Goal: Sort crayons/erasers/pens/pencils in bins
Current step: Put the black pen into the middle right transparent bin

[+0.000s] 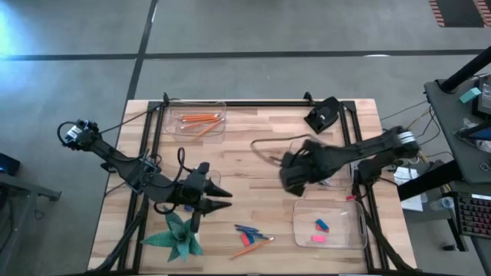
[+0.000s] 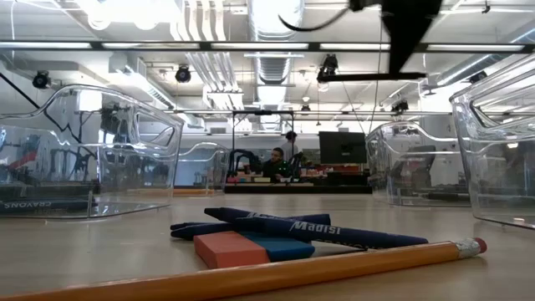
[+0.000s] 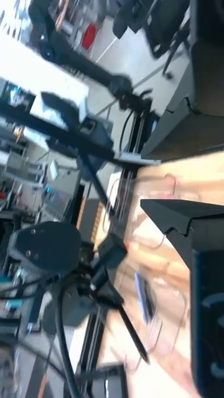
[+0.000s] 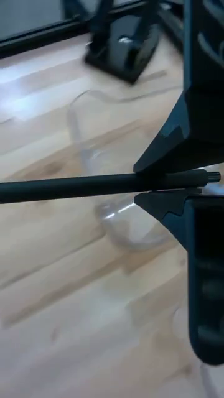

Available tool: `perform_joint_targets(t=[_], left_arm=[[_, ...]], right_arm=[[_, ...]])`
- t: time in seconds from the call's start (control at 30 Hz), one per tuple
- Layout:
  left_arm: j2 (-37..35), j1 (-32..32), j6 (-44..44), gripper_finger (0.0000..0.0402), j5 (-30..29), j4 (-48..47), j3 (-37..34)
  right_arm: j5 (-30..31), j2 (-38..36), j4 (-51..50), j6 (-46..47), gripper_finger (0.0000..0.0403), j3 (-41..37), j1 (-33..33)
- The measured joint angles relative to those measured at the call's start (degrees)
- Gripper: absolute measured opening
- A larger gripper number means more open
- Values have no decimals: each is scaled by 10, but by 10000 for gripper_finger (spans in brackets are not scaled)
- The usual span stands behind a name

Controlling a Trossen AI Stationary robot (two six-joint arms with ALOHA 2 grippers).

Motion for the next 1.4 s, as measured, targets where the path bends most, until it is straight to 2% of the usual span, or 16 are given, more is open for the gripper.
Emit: perform_joint_targets(t=[0.17, 0.27, 0.4, 0.57, 1.0, 1.4], left_arm=[[0, 12, 0, 99, -22, 1, 0], [0, 22, 0, 99, -23, 2, 0], [0, 37, 0, 99, -25, 4, 0], [0, 53, 0, 99, -31, 11, 0], [0, 88, -1, 99, -34, 15, 0], [0, 97, -1, 99, -33, 15, -1]], right_arm=[[-7, -111, 4, 72, 29, -139, -18], [-35, -165, 36, 105, 29, -228, -21], [-53, -208, 100, 129, 29, -326, -20], [-73, -235, 158, 127, 31, -409, -20], [-82, -240, 259, 115, 44, -503, -20], [-96, -238, 298, 135, 53, -529, -20]])
